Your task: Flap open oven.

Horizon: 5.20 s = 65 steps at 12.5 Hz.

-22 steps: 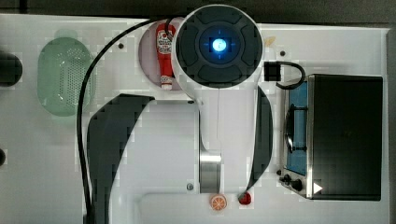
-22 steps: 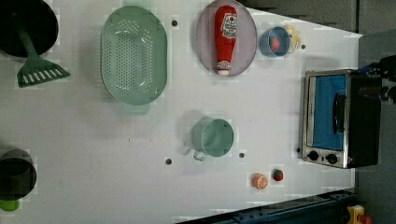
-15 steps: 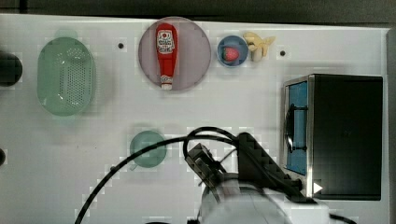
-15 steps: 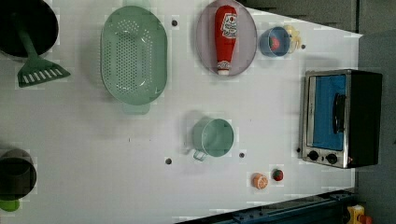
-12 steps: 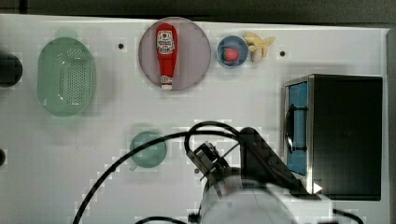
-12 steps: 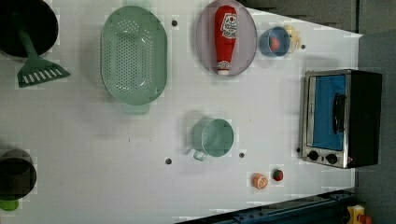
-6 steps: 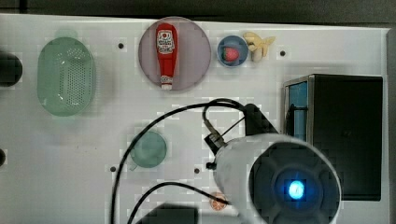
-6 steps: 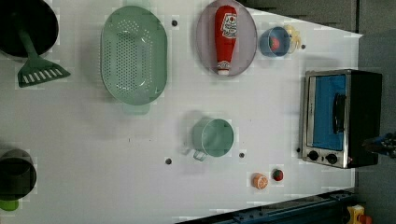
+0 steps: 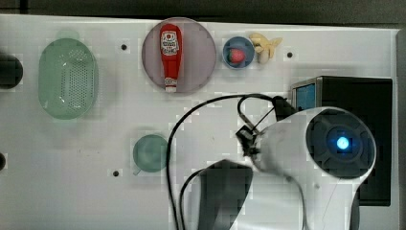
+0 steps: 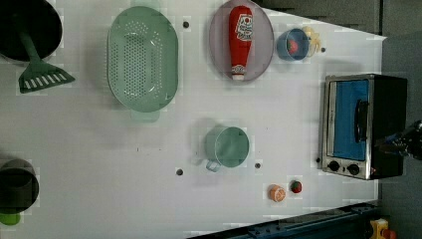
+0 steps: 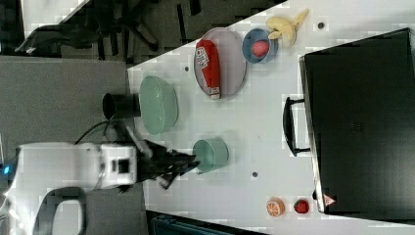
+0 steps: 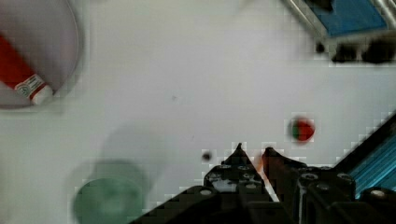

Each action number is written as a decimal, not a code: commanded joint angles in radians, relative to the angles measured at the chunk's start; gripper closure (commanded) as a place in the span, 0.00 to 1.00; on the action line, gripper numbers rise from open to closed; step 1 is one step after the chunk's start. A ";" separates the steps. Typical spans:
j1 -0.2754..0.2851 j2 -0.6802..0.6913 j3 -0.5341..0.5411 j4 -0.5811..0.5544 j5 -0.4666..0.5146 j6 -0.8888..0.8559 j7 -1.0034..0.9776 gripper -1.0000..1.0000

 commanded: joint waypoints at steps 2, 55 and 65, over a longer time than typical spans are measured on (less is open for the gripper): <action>-0.012 0.054 -0.079 -0.024 -0.114 0.134 -0.441 0.82; 0.210 0.754 0.002 -0.079 -0.782 0.643 0.143 0.82; 0.196 0.408 -0.016 -0.051 -0.114 0.635 0.152 0.82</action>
